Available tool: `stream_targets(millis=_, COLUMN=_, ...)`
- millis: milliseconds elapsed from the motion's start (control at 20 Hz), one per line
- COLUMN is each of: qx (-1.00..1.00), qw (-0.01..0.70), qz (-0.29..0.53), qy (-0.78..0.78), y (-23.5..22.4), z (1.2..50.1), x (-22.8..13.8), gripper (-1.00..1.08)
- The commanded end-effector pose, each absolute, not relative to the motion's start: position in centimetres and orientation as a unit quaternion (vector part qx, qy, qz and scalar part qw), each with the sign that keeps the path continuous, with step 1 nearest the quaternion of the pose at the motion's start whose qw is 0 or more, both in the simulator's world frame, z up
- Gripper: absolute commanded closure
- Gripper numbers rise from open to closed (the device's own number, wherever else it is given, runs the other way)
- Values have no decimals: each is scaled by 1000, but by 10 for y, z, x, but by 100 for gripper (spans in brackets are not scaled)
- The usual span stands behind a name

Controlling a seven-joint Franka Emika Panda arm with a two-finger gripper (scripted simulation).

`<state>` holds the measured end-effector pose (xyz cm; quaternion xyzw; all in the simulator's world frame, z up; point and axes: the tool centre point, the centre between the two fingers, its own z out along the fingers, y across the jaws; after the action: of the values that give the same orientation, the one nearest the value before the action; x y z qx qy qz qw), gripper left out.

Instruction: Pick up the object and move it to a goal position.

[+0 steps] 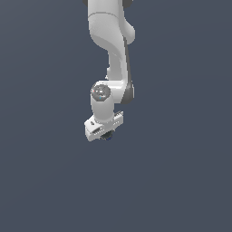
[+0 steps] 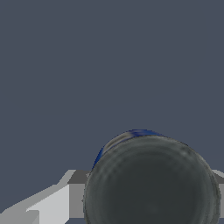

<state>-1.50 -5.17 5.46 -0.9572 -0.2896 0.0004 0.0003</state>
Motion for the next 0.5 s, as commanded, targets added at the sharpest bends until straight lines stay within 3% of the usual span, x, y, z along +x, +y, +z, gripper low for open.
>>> stream_targets(millis=0, qx=-957, qw=0, qz=0, qy=-289, y=-64, z=72, x=-6, gripper=108)
stream_targets(millis=450, qx=-957, qw=0, qz=0, qy=-290, y=-100, z=123, x=22, gripper=108)
